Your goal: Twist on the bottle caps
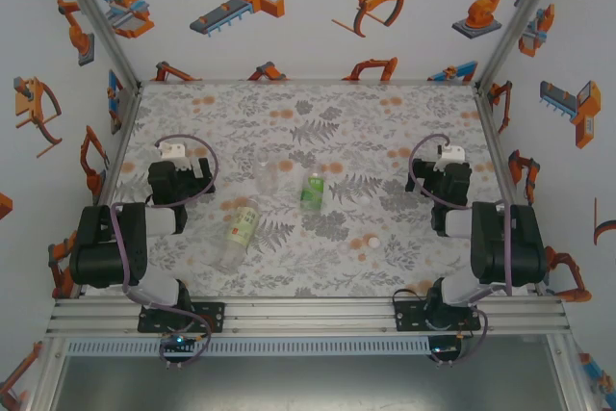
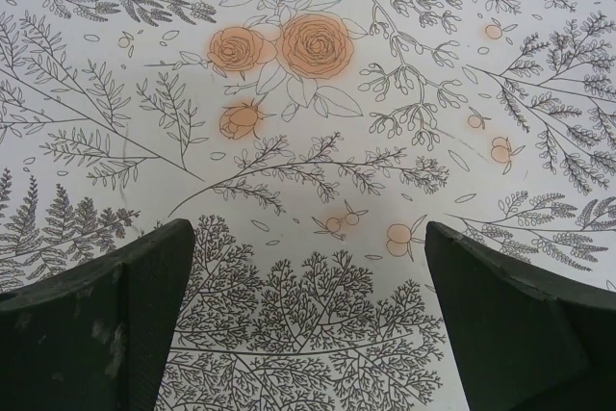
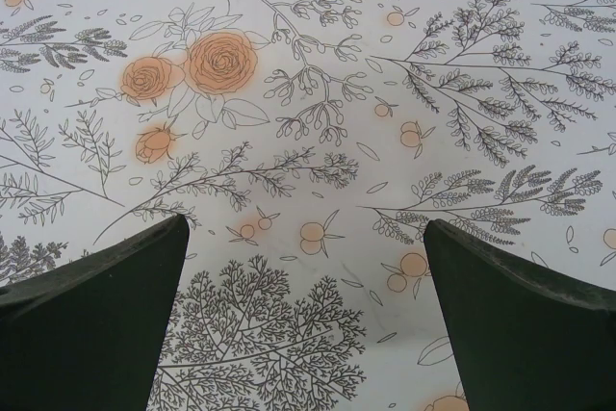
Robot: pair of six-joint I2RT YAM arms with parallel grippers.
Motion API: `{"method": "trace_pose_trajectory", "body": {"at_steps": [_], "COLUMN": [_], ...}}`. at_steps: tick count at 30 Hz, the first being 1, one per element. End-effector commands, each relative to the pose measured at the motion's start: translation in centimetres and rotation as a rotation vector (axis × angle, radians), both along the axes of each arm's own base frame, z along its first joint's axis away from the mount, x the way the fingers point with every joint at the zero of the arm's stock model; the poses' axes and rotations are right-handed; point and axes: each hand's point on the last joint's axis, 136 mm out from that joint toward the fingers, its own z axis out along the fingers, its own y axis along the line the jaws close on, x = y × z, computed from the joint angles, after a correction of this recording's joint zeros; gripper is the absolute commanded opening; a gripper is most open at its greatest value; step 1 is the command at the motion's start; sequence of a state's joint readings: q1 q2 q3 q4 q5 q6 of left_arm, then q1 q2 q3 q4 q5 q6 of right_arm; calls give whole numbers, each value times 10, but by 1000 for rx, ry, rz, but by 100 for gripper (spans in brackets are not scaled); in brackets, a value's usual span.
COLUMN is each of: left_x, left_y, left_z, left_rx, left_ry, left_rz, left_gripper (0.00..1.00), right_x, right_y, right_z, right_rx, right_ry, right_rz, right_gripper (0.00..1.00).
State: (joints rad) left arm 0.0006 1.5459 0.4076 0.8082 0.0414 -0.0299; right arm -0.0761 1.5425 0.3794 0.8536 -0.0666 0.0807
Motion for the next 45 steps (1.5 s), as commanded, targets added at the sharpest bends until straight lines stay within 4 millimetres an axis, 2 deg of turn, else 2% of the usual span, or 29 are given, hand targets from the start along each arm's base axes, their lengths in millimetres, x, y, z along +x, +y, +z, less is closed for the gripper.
{"method": "trace_pose_trajectory", "body": {"at_steps": [1,33,37,42,45], "left_x": [2,2,4,4,4], "left_y": [-1,-1,7,13,19], "left_z": [7,8,12,27,51], "left_rx": [10,2,5,13,12], "left_ry": [-31,-32,-24,12,6], "left_rz": [-2,-4,40,81,121], "left_gripper": [97,97,97,97,97], "right_x": [4,4,4,0,-3], "right_y": [1,0,3,4,9], "right_z": [7,7,16,37,53], "right_rx": [-11,-13,-16,-24,-44], "right_ry": [-22,-21,-29,-25,-13], "right_rz": [2,0,18,22,39], "right_gripper": [99,99,99,99,99]}}
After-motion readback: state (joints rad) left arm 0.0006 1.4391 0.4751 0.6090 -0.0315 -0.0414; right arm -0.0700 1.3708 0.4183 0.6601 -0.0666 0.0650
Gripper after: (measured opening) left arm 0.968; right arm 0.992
